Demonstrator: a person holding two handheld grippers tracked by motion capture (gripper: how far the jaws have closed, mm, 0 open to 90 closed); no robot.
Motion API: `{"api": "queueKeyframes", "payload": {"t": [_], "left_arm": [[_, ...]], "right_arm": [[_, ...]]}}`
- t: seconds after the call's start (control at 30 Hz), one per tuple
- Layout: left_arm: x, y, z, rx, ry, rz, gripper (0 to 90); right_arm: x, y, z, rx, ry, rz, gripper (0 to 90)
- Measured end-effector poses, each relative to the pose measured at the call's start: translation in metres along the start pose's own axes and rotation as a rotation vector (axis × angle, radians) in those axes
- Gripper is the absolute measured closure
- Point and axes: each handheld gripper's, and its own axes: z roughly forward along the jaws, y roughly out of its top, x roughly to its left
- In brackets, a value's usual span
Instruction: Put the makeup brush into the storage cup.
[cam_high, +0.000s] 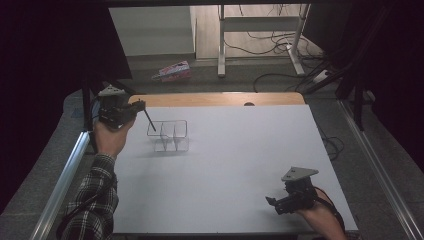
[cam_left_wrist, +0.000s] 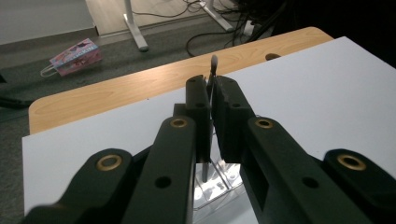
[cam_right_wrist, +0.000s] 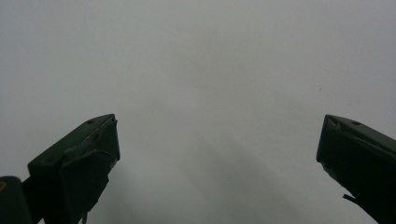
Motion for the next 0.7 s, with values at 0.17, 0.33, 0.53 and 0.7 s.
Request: {"api": "queueKeyframes", "payload": {"t": [0.17, 0.33, 0.53, 0.7], "left_arm": [[0.001, -0.002, 0.005, -0.002, 0.009, 0.001, 85.7], [0.001, -0.005, 0.009, -0.005, 0.016, -0.001, 85.7], [0.0, -0.008, 0.016, 0.004, 0.02, -0.001, 85.7], [0.001, -0.012, 0.021, 0.01, 0.018, -0.004, 85.7]], "right_arm": [[0.0, 0.0, 0.0, -0.004, 0.002, 0.007, 0.0], [0.0, 0.0, 0.0, -0.001, 0.003, 0.005, 0.0], [0.0, 0.0, 0.0, -0.001, 0.005, 0.006, 0.0], [0.0, 0.0, 0.0, -0.001, 0.006, 0.006, 0.0]]}}
